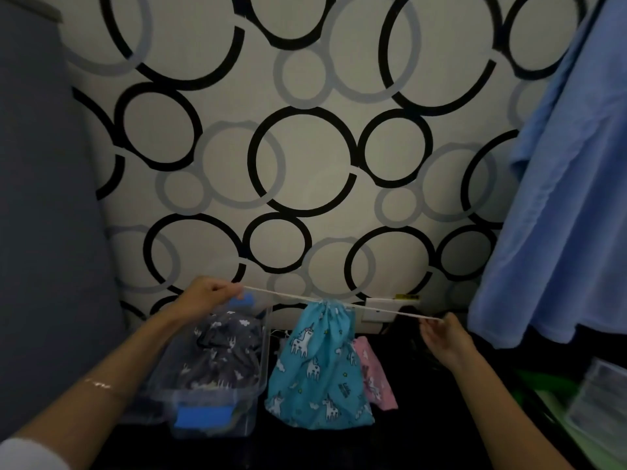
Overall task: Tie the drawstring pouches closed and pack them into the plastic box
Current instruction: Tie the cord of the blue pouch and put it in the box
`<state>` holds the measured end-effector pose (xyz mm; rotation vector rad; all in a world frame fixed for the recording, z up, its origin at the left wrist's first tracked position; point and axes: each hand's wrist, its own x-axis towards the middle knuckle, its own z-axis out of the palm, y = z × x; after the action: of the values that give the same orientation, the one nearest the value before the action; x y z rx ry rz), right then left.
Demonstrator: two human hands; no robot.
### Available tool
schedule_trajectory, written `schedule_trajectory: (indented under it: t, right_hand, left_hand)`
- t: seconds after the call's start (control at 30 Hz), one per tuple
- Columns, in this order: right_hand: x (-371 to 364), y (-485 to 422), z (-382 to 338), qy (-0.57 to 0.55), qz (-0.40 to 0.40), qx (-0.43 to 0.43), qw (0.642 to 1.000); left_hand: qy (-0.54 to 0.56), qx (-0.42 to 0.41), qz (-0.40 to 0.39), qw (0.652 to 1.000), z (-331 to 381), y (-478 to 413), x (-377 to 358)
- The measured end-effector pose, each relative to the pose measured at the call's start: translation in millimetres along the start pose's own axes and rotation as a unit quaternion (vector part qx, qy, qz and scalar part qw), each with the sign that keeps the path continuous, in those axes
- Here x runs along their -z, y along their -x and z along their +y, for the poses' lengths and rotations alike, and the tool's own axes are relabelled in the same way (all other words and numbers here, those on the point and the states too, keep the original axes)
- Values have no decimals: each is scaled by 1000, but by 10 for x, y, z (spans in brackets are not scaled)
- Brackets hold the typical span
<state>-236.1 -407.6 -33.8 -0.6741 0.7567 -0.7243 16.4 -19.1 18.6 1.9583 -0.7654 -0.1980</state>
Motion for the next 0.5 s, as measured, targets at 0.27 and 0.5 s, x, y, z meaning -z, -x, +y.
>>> schedule_trajectory:
  t: [0.27,0.5]
  right_hand:
    - [-184,11,-6,-159,-101,-100,977]
    - [-1090,396,264,90,-181,-27,979]
  left_hand:
    - [176,6,-14,984,278,213,-124]
    - [270,-79,-124,951,1121,96,-510]
